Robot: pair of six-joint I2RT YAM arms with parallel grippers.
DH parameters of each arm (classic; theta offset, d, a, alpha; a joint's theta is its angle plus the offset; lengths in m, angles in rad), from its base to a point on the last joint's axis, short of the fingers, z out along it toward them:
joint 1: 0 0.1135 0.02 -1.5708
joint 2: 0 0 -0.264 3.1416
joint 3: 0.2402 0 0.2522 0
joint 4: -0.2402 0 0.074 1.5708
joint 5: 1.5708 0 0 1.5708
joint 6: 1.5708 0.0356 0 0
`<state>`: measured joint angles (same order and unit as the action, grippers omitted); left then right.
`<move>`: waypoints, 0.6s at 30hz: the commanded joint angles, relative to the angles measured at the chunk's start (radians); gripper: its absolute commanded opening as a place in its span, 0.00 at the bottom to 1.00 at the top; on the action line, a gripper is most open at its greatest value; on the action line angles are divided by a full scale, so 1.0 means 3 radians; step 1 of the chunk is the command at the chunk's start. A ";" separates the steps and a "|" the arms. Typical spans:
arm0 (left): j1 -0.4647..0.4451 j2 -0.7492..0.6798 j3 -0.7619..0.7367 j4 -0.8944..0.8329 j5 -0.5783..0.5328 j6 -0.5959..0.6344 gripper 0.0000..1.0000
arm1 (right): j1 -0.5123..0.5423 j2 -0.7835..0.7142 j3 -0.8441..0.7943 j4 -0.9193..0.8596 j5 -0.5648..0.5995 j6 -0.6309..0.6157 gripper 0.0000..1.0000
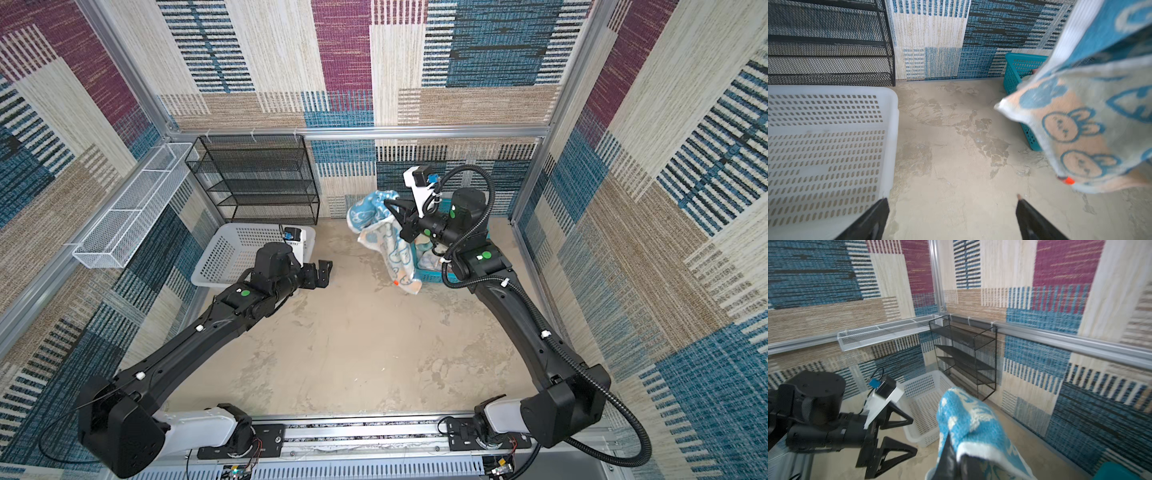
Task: Fold and stack the towels
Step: 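Lift the towel out and lay it on the table with the right gripper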
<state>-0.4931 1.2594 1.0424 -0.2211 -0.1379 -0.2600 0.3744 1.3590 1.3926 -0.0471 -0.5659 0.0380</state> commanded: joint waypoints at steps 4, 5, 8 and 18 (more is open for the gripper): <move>0.0002 -0.0357 -0.0259 0.0014 -0.0117 0.0002 1.00 | 0.0210 -0.0030 -0.0501 0.0067 -0.0164 0.0145 0.00; 0.0002 -0.0407 -0.0299 -0.0005 -0.0118 0.0012 1.00 | 0.0234 -0.0025 -0.0595 0.0075 -0.0162 0.0145 0.00; 0.0002 -0.0478 -0.0386 -0.0045 -0.0139 0.0018 1.00 | 0.0255 0.0045 -0.0816 0.0078 -0.0054 0.0144 0.00; 0.0002 -0.0192 -0.0516 0.0029 -0.0177 -0.0060 1.00 | 0.0259 0.0863 -0.0464 0.0120 0.1015 -0.0129 0.00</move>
<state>-0.4931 1.1721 0.8860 -0.2264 -0.1806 -0.2619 0.4503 1.5639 1.2037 -0.0425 -0.4011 0.0425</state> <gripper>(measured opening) 0.997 0.058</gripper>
